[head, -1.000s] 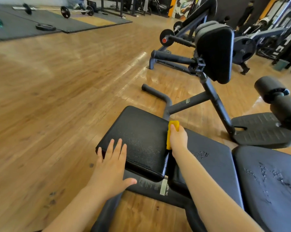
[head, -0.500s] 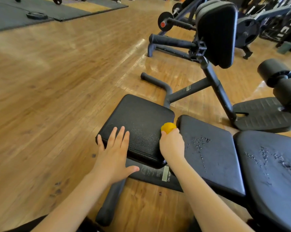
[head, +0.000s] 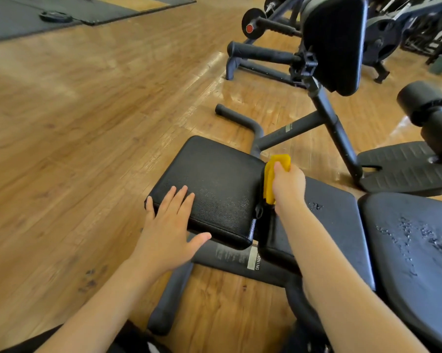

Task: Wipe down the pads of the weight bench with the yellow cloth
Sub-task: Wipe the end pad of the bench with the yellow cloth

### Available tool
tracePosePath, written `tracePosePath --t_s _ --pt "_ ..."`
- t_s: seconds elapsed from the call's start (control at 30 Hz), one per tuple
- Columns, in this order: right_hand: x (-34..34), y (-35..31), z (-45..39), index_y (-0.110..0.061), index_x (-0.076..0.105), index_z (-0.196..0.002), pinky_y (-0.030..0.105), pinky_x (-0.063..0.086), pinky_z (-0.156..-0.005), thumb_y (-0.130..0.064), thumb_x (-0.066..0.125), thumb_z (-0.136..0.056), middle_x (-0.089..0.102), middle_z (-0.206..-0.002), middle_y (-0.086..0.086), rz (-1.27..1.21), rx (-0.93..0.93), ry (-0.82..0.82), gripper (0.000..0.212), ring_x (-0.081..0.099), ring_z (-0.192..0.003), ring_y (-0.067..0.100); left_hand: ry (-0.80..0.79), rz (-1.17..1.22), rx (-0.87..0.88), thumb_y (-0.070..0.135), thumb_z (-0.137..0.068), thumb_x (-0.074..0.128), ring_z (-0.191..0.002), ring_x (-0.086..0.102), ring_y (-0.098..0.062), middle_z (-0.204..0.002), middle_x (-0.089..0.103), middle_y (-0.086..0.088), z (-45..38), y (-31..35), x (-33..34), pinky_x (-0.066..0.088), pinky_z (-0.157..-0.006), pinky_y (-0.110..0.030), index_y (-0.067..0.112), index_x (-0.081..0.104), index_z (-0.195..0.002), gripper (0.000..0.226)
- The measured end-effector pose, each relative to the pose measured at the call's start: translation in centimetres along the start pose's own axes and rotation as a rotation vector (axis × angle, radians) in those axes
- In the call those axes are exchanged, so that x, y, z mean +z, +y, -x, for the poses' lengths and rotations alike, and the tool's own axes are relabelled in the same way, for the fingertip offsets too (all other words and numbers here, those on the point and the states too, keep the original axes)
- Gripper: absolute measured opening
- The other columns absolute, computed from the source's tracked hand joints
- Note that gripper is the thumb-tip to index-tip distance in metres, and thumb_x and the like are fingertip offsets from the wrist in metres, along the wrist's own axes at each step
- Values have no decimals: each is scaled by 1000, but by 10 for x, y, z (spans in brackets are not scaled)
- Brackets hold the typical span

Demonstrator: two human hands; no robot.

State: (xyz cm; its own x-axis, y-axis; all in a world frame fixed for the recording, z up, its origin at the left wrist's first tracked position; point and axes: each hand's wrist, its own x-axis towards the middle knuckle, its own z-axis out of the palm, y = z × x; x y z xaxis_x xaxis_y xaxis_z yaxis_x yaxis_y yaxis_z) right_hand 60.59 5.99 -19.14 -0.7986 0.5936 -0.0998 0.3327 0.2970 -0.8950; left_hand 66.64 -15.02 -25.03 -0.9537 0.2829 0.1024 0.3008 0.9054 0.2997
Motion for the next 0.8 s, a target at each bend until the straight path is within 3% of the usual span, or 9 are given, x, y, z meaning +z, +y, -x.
tracePosePath --t_s 0.13,0.23,0.43,0.57,0.7,0.8 --pt "27 2 -20 -1 51 -111 31 36 -66 -24 38 -97 57 -103 15 214 -38 -99 30 53 -88 29 77 -16 -48 73 -70 16 -143 -1 -20 -155 12 -3 1 -6 3 -11 -108 -43 18 21 -145 93" --pt "33 10 -10 0 44 -119 30 33 -68 -25 39 -98 55 -118 18 268 -37 -76 34 53 -102 31 90 -6 -48 68 -75 29 -143 3 -23 -154 16 -5 -1 -7 4 -7 -109 -40 16 23 -145 87" --pt "26 29 45 -2 43 -115 30 34 -72 -28 40 -97 55 -118 17 312 -63 -95 31 53 -104 33 102 -69 -31 60 -79 48 -140 17 -31 -149 29 -13 -3 -8 5 11 -111 -51 11 34 -140 79" --pt "17 41 85 -7 45 -114 27 34 -74 -26 42 -96 58 -114 12 324 -100 -108 27 54 -103 29 51 -28 -55 55 -83 51 -143 -1 -26 -154 11 -9 -6 -6 4 -2 -113 -49 15 19 -146 81" --pt "-2 50 112 -18 50 -107 24 39 -75 -22 45 -95 61 -104 2 293 -140 -202 14 57 -95 22 39 -10 -52 55 -84 48 -143 -7 -24 -155 6 -7 -7 -7 2 -4 -113 -48 17 14 -146 81" --pt "-28 46 103 -9 53 -111 21 35 -71 -22 44 -95 54 -92 -2 314 -111 -241 23 51 -84 15 52 12 -33 57 -84 48 -143 -4 -22 -155 8 -6 -7 -9 1 -3 -113 -47 18 17 -146 80"
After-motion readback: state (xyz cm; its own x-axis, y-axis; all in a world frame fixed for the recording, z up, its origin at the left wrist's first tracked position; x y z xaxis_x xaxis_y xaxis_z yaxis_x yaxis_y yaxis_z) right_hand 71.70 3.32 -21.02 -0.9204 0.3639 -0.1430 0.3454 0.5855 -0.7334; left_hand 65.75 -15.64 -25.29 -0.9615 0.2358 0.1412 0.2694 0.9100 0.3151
